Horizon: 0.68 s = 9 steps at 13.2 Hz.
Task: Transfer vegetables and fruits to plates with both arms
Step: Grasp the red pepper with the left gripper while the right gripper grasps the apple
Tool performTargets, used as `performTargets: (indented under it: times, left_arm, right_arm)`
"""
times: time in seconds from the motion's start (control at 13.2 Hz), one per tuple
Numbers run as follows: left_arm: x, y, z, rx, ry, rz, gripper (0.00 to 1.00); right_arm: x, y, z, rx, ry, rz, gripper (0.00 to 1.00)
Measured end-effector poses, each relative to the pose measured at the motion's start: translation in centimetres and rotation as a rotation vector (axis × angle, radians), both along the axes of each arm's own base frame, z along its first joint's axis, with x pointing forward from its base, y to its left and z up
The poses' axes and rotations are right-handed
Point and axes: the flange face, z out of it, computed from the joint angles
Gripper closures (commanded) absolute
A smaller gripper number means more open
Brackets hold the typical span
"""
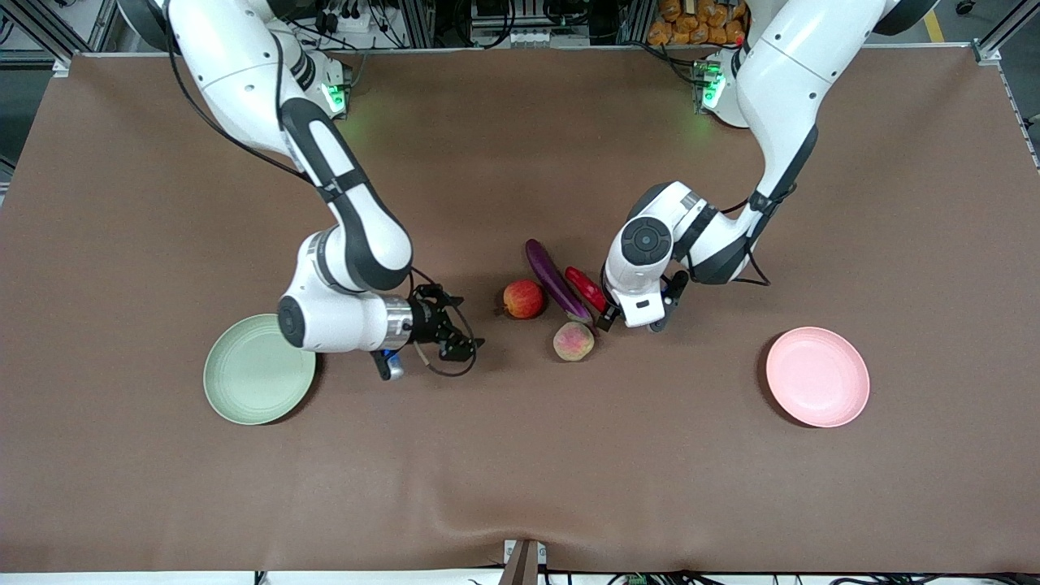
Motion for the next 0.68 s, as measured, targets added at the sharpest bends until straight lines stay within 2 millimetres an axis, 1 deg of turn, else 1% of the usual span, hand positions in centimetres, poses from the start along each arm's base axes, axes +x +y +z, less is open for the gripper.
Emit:
performTargets:
  times: [0.08, 0.15, 0.23, 0.3, 0.38, 0.45, 0.53, 0.68]
  left_arm:
    - [0.0, -0.1, -0.4, -0.007, -0.001, 0.005, 0.0]
    - [0.0, -0.1, -0.9, -0.012, -0.001, 0.017, 0.0]
    - [-0.1, -0.1, -1.4, -0.014, 0.003, 0.023, 0.0]
    - [-0.2, -0.1, -1.8, -0.012, 0.009, 0.024, 0.06]
    - [-0.4, -0.1, -2.1, -0.011, 0.015, 0.024, 0.39]
    - [-0.4, -0.1, -2.2, -0.009, 0.017, 0.024, 0.77]
    - [-0.5, -0.1, -2.2, -0.01, 0.017, 0.024, 1.0]
    - [-0.2, -0.2, -1.8, -0.018, 0.004, 0.025, 1.0]
  right_arm:
    - [-1.6, 1.2, -1.2, -0.014, 0.022, 0.022, 0.0]
    - [-2.9, 2.3, -1.9, -0.026, 0.036, 0.036, 0.0]
    - [-3.7, 3.2, -2.1, -0.036, 0.041, 0.037, 0.0]
    - [-4.0, 3.9, -2.2, -0.045, 0.033, 0.026, 0.0]
    - [-3.9, 4.3, -2.0, -0.052, 0.014, 0.005, 0.0]
    - [-3.7, 4.6, -1.9, -0.058, -0.01, -0.019, 0.0]
    - [-3.6, 5.0, -1.7, -0.064, -0.036, -0.041, 0.0]
    - [-4.0, 5.8, -1.8, -0.074, -0.067, -0.061, 0.0]
